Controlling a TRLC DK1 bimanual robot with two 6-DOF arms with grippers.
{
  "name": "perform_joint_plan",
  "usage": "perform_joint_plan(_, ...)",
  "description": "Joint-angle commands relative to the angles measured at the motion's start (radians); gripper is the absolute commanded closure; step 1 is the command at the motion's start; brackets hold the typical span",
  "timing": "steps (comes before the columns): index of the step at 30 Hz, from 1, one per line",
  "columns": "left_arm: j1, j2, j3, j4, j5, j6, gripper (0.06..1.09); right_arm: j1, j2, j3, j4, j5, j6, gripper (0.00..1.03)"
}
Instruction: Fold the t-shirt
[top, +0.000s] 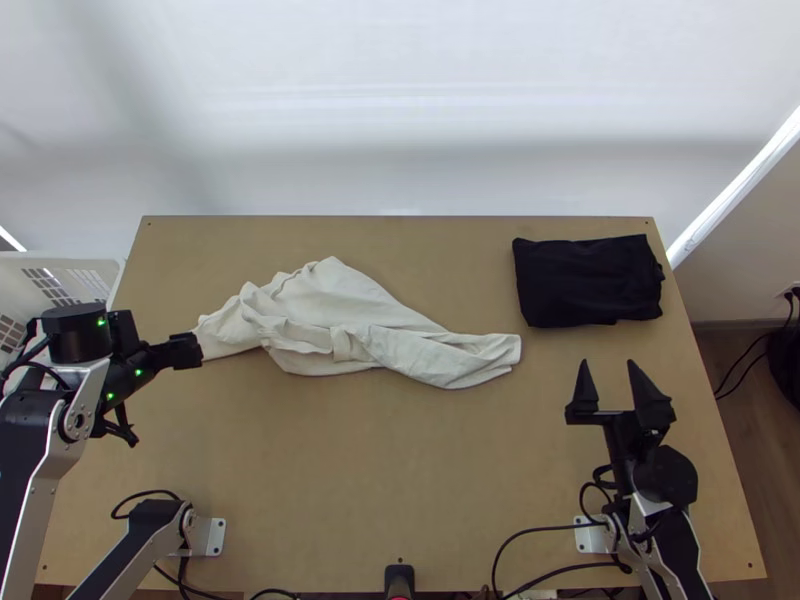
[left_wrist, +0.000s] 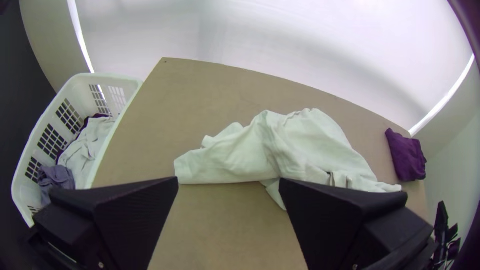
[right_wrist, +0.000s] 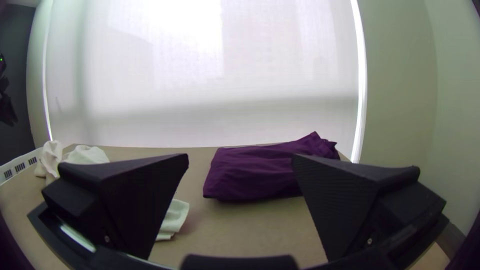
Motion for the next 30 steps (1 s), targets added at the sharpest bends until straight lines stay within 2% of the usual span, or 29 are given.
perform_joint_plan(1,0.003,0.016,-0.008,0.012,0.006,-0.052,0.1,0.007,0.005,0.003,-0.015,0.01,0.03,0.05)
perform_joint_plan(4,0.006,0.019,-0.002,0.018,0.001,-0.061,0.1,0.003,0.004,0.006,-0.022,0.012,0.015,0.05)
perform_joint_plan(9,0.01,0.026,-0.018,0.054,-0.012,-0.05,0.1,0.033,0.007,0.017,-0.025,-0.028,-0.159,0.05)
perform_joint_plan(15,0.012,0.043,-0.008,0.115,-0.017,-0.036,0.1,0.098,0.06,0.152,-0.113,-0.059,-0.203,0.05)
perform_joint_plan(22,-0.002,0.06,0.009,0.202,-0.014,-0.042,0.1,0.23,0.587,0.483,-0.185,-0.061,-0.228,0.05)
perform_joint_plan(30,-0.011,0.074,-0.012,0.242,-0.014,-0.061,0.1,0.383,1.065,0.874,-0.251,-0.05,-0.234,0.05)
